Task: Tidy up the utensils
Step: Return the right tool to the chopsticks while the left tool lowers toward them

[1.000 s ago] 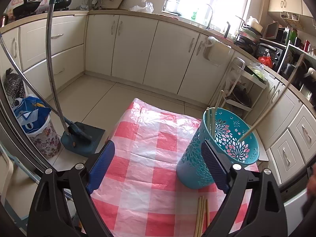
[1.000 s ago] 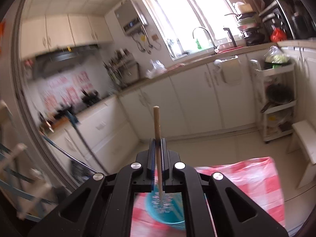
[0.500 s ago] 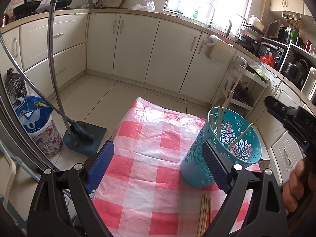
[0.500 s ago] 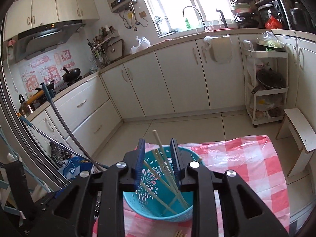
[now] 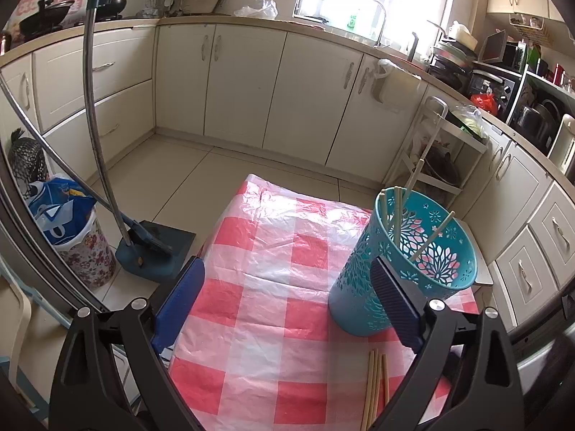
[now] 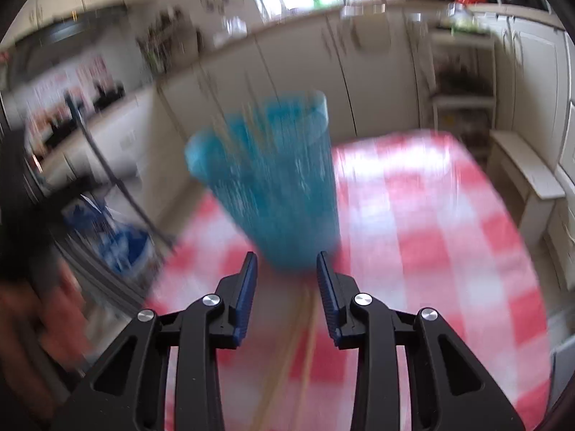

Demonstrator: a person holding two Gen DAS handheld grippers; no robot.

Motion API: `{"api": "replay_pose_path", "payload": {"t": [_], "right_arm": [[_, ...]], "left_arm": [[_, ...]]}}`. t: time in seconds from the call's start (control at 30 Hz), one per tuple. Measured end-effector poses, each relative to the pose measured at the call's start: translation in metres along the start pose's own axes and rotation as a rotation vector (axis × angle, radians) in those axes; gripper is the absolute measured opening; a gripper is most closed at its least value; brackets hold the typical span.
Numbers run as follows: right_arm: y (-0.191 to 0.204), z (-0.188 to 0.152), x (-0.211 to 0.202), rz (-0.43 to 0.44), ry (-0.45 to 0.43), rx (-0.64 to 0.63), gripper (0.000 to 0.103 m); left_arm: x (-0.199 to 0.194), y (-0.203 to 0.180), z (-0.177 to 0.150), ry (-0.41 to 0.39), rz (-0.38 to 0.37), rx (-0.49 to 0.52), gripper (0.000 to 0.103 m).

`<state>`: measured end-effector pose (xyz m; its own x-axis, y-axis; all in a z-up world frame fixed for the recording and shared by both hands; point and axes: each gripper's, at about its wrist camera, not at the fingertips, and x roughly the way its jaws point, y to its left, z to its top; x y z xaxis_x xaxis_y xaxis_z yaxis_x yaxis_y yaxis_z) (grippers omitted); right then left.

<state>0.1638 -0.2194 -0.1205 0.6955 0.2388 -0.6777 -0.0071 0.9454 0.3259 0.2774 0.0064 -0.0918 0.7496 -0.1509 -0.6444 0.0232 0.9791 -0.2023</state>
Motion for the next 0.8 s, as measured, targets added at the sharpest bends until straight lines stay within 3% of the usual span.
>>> {"api": "replay_pose_path", "payload": {"t": [0.17,0.4,0.8], "right_arm": [[-0.004,-0.025,0.024,-0.027,0.066,-0.008,0.029],[-0.014,-0.031,0.033,-0.057,0.098,-0.003,0.026],[-0.016,-0.034,0.031,-0.037,0.103,-0.027,0.025]], "left_arm": [[0.002,-0.004,-0.002,0.012,0.005,0.023,0.090],[0.012,-0.012,-0.009,0.058,0.019,0.076,0.091],[0.049,-0.043,-0.055,0.243,0.030,0.282,0.091]]}}
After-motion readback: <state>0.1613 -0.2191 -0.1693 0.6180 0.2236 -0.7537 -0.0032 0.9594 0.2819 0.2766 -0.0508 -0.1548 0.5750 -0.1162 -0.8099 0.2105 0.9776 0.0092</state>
